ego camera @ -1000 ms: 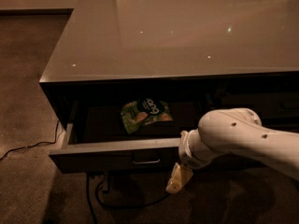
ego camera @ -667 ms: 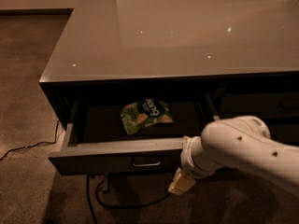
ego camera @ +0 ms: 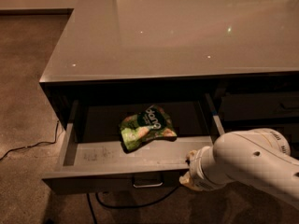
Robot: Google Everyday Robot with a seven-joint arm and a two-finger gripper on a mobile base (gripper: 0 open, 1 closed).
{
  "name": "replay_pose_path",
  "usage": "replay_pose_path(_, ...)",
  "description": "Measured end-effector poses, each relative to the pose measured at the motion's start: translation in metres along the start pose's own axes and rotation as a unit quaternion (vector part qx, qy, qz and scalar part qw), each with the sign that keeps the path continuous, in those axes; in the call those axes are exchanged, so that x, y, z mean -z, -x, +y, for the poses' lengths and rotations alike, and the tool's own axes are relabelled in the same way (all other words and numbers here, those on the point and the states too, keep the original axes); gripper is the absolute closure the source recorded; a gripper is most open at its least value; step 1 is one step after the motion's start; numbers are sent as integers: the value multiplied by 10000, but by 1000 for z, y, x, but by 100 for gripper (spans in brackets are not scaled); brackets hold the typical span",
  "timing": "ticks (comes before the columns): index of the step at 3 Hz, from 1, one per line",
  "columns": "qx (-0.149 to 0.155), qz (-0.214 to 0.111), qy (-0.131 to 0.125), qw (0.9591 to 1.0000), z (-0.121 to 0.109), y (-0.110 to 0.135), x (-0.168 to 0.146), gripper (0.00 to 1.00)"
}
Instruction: Open top drawer
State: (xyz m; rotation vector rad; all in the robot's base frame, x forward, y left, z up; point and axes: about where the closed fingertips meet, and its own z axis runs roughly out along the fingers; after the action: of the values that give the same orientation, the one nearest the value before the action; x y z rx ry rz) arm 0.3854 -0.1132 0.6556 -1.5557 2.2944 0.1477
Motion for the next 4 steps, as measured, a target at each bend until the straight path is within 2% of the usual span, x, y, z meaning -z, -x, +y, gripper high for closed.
replay_pose_path(1,0,0,0,10000,-1,3,8,88)
replay_pose_path(2,0,0,0,10000,-2,5,13,86)
replay_pose_path(4,68,-91,-36,9999,0,9,17,39)
